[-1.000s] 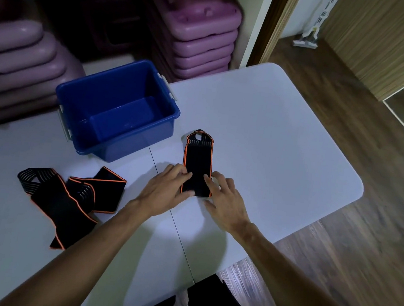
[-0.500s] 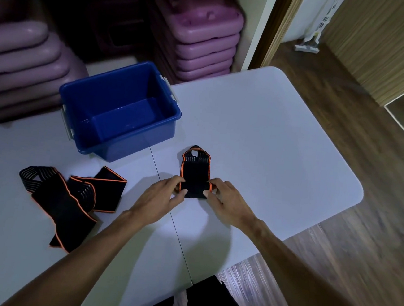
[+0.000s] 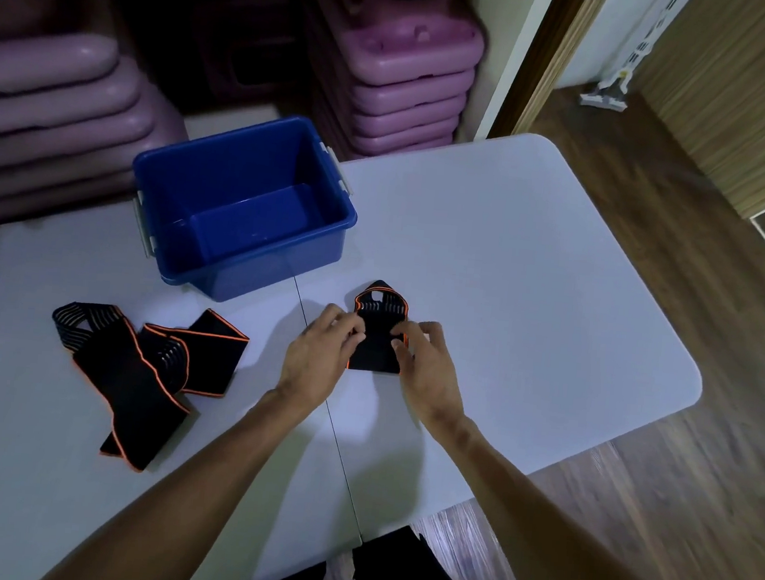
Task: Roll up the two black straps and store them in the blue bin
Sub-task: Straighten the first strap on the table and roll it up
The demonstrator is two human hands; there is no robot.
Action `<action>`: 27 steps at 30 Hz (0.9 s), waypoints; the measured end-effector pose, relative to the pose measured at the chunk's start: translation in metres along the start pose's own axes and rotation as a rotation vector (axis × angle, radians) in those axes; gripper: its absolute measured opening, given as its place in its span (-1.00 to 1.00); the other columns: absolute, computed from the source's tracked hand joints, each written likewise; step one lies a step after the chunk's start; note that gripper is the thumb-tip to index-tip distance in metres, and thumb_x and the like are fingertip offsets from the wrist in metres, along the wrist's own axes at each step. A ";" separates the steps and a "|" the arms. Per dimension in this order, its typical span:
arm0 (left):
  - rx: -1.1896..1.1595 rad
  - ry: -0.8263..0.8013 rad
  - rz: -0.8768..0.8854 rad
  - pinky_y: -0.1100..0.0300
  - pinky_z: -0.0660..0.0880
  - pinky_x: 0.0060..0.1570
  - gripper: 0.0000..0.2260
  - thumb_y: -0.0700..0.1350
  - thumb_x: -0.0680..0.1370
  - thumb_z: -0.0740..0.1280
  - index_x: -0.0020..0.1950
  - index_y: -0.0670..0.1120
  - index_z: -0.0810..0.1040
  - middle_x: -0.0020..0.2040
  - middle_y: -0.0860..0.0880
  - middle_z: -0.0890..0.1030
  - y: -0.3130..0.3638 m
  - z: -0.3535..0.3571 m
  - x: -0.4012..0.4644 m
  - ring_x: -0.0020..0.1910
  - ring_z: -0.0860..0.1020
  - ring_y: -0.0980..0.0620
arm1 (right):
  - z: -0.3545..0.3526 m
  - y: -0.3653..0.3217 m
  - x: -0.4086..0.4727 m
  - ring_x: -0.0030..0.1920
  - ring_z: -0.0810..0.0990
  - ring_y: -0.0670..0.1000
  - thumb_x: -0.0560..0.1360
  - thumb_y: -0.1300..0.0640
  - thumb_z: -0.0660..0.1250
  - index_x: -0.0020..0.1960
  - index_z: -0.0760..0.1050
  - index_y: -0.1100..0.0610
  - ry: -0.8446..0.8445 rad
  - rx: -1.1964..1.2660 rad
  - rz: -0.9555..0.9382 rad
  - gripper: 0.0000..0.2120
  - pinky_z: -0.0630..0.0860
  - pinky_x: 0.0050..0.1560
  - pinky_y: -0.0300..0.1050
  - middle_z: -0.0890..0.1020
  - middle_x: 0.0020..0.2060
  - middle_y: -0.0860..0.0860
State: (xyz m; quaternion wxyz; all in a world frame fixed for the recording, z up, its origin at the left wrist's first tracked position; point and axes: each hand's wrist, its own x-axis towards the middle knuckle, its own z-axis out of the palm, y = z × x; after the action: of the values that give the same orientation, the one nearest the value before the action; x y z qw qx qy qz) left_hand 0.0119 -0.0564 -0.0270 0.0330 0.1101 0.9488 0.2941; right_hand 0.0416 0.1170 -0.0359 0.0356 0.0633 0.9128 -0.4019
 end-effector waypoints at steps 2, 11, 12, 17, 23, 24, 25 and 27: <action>0.040 -0.006 0.070 0.07 0.56 -0.20 -0.84 0.00 0.58 0.27 0.11 0.01 0.55 0.03 0.02 0.52 -0.007 0.000 -0.002 -0.06 0.55 0.01 | 0.002 0.004 -0.005 0.03 0.53 0.11 0.62 0.02 0.19 0.24 0.43 0.00 -0.001 -0.128 -0.055 -0.79 0.59 -0.12 0.03 0.41 0.16 0.01; 0.172 -0.228 0.235 0.05 0.55 0.02 -0.49 0.01 0.52 0.36 0.44 -0.01 0.32 0.31 0.05 0.41 -0.025 -0.009 -0.003 0.24 0.43 0.04 | -0.003 0.019 -0.009 0.12 0.48 0.19 0.55 -0.04 0.33 0.44 0.19 0.04 -0.116 -0.346 -0.240 -0.45 0.63 -0.18 0.10 0.39 0.31 0.11; 0.113 -0.239 0.207 0.07 0.53 0.04 -0.52 0.03 0.53 0.34 0.43 0.01 0.34 0.29 0.07 0.42 -0.026 -0.010 0.000 0.23 0.44 0.07 | -0.006 0.020 -0.007 0.18 0.44 0.18 0.57 -0.05 0.29 0.47 0.20 0.03 -0.154 -0.314 -0.223 -0.47 0.62 -0.10 0.08 0.36 0.34 0.10; -0.210 -0.435 -0.011 0.12 0.48 0.08 -0.69 0.05 0.51 0.37 0.23 0.04 0.52 0.07 0.07 0.57 -0.023 -0.023 0.021 0.06 0.54 0.08 | -0.028 0.016 0.010 0.44 0.17 0.08 0.63 -0.10 0.17 0.51 0.24 -0.04 -0.393 -0.099 -0.040 -0.53 0.25 0.37 -0.03 0.18 0.50 0.00; -0.567 -0.576 -0.382 0.17 0.47 -0.08 -0.61 -0.05 0.45 0.47 0.21 0.00 0.42 0.04 0.01 0.61 -0.016 -0.031 0.042 0.03 0.57 0.04 | -0.034 -0.010 0.032 0.01 0.50 -0.14 0.59 0.15 0.25 0.33 0.40 0.05 -0.360 0.181 0.111 -0.69 0.36 0.03 -0.31 0.50 0.15 -0.01; -0.583 -0.637 -0.411 0.16 0.48 -0.10 -0.60 -0.07 0.45 0.47 0.22 0.03 0.39 0.02 0.02 0.59 -0.015 -0.034 0.044 0.02 0.55 0.03 | -0.034 -0.010 0.034 -0.08 0.51 -0.17 0.56 0.19 0.28 0.35 0.34 0.02 -0.356 0.232 0.119 -0.62 0.39 -0.05 -0.34 0.50 0.11 -0.05; -0.574 -0.687 -0.409 0.16 0.48 -0.09 -0.61 -0.10 0.45 0.46 0.22 0.02 0.42 -0.05 0.04 0.56 -0.014 -0.033 0.046 -0.03 0.53 0.05 | -0.035 -0.009 0.036 -0.10 0.53 -0.17 0.54 0.22 0.31 0.40 0.26 -0.02 -0.365 0.265 0.118 -0.51 0.42 -0.08 -0.38 0.49 0.10 -0.09; -0.544 -0.698 -0.339 0.16 0.45 -0.13 -0.68 -0.17 0.43 0.46 0.16 -0.03 0.53 -0.20 0.06 0.47 -0.012 -0.032 0.046 -0.19 0.48 0.10 | -0.035 -0.005 0.038 -0.05 0.56 -0.14 0.50 0.25 0.36 0.51 0.13 -0.06 -0.392 0.262 0.099 -0.31 0.46 -0.07 -0.39 0.45 0.13 -0.16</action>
State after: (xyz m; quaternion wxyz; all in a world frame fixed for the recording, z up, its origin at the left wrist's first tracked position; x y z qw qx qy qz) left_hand -0.0393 -0.0728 -0.0075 0.4250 0.0331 0.7743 0.4678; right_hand 0.0026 0.1428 -0.0132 0.2235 0.0328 0.8243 -0.5192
